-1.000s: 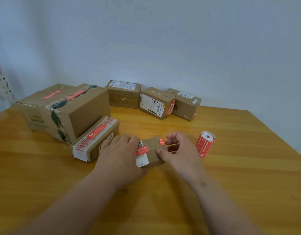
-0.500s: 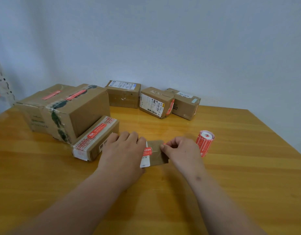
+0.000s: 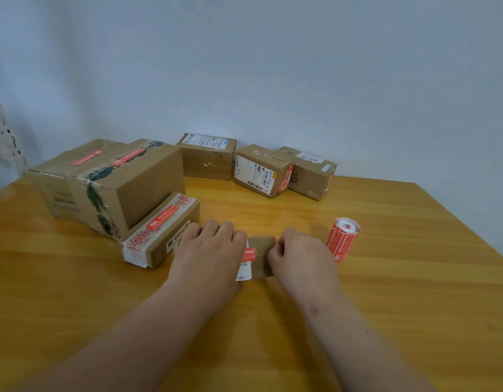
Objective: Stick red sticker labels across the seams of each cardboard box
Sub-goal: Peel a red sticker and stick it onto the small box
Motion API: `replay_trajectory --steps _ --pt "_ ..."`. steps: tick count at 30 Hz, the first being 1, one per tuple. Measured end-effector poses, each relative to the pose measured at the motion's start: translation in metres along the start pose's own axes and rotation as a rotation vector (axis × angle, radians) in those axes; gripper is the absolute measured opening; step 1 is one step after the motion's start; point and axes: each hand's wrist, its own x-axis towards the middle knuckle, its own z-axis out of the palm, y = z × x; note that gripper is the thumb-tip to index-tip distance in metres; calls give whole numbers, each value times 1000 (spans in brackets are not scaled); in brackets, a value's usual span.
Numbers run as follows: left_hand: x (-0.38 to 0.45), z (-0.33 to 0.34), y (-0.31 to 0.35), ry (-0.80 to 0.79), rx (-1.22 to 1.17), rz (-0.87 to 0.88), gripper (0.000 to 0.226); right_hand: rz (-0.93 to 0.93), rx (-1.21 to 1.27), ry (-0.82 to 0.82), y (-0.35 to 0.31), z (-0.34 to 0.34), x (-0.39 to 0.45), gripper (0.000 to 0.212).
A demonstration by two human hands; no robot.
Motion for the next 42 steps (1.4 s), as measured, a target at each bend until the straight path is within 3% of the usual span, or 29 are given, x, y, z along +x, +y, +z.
replay_trajectory --steps 3,13,17,24,28,35,42 --pt "0 0 -1 3 -22 -10 74 89 177 -29 4 -1 3 17" --pt "-3 0 -13 47 -211 -86 78 445 1113 -224 25 -14 13 16" --pt "-4 2 -15 44 -351 -168 85 511 1404 -288 27 -22 15 24" --pt "-8 1 -18 72 -644 -320 83 551 1622 -397 32 -34 17 25" --pt "-8 -5 -20 96 -663 -331 80 488 1689 -459 32 -39 17 28" --pt "-7 2 -24 49 -823 -376 81 452 1747 -438 24 -45 14 30" --pt "-5 1 -26 54 -823 -386 80 425 1717 -411 17 -48 13 34"
